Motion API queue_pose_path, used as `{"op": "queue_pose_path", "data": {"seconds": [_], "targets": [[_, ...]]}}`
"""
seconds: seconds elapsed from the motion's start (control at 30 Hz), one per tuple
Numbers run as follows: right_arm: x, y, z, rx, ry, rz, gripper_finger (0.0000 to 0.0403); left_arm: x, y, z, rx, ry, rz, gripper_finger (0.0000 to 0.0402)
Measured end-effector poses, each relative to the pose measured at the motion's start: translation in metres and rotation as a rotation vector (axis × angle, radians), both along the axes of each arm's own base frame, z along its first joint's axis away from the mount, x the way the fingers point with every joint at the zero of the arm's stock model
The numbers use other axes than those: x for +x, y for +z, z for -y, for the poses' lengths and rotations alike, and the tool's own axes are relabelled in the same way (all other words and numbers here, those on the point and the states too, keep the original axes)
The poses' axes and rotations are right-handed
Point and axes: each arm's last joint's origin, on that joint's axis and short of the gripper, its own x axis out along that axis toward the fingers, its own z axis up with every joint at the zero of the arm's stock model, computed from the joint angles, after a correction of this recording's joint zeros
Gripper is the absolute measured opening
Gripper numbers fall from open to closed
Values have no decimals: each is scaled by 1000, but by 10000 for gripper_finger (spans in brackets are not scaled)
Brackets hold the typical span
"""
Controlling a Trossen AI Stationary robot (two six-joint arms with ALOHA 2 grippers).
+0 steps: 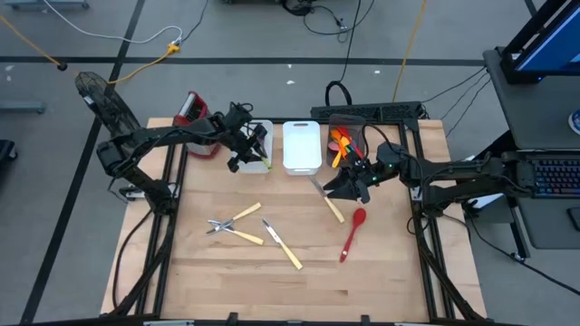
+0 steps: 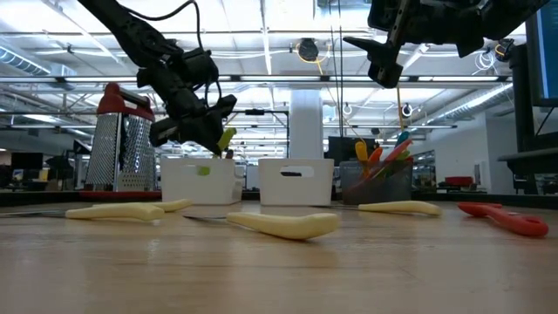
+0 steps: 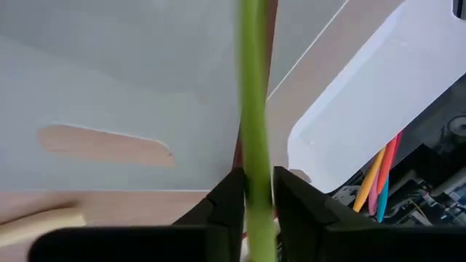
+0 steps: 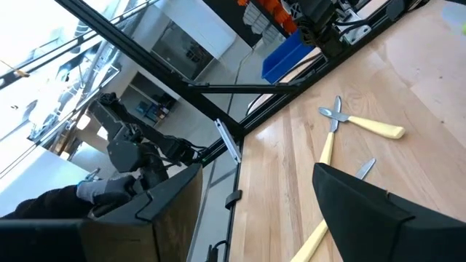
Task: Pick & Place Kitchen Items
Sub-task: Put the green serving spoon into the left white bin, then put the red serving spoon into the left white bin
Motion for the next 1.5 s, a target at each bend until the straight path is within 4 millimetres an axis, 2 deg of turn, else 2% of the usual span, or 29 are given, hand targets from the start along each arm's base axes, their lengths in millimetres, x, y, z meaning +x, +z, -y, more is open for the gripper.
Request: {"op": "queue_pose_path", "data": {"seconds": [0.4, 0.53, 0.63, 0.8, 0.93, 1.2, 1.37, 1.5], "targets": [[0, 0, 0, 0, -1, 0, 254, 1, 1, -1, 57, -11, -5, 165], [0, 0, 0, 0, -1, 0, 254, 2, 15, 3, 115, -58, 80, 183], [0, 0, 0, 0, -1, 0, 254, 6, 30, 13, 191, -100, 152, 185], [0, 0, 0, -1, -1, 0, 254, 13, 60, 46, 361, -159, 242, 186], [0, 0, 0, -12, 0, 4, 254, 19, 73, 81, 457, -229, 265, 186], [0, -1, 0, -17, 3, 0, 254, 31, 75, 149, 571, -318, 244, 186], [-1, -4, 0, -44, 5, -26, 254, 31, 75, 182, 897, -443, 179, 186], [-1, -8, -1, -61, -10, -61, 254, 25, 76, 199, 1085, -485, 94, 186]]}}
